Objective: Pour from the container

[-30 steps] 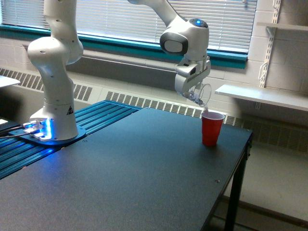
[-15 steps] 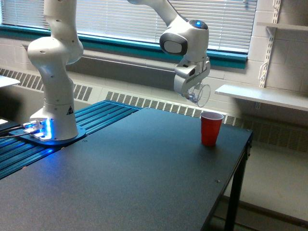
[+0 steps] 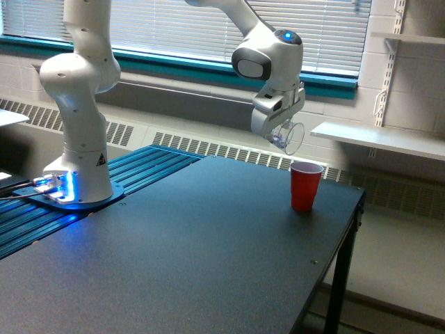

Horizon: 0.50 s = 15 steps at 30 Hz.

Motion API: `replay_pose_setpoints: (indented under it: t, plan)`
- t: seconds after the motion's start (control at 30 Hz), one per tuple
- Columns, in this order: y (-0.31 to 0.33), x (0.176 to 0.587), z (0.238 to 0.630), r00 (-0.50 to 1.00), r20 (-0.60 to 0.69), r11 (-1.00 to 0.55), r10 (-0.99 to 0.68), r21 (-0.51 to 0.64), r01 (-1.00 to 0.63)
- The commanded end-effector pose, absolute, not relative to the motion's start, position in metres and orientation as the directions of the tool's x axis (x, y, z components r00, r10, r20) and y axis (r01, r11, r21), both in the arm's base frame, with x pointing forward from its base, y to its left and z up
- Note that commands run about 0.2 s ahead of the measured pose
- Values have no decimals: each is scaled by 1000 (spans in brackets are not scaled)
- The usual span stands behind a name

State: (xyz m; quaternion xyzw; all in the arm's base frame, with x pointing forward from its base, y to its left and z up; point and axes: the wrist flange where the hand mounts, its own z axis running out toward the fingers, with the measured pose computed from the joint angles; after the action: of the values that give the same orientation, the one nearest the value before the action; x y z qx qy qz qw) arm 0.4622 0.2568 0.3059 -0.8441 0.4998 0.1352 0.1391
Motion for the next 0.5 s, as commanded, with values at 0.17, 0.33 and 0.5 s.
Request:
replay_pose_setpoints:
  t: [0.17, 0.33, 0.5]
  plan:
    - [242, 477, 315, 429, -390, -420, -815, -112, -901]
    - [236, 483, 319, 415, -396, -405, -819, -113, -907]
    - [228, 488, 320, 394, -406, -385, -825, -107, -917]
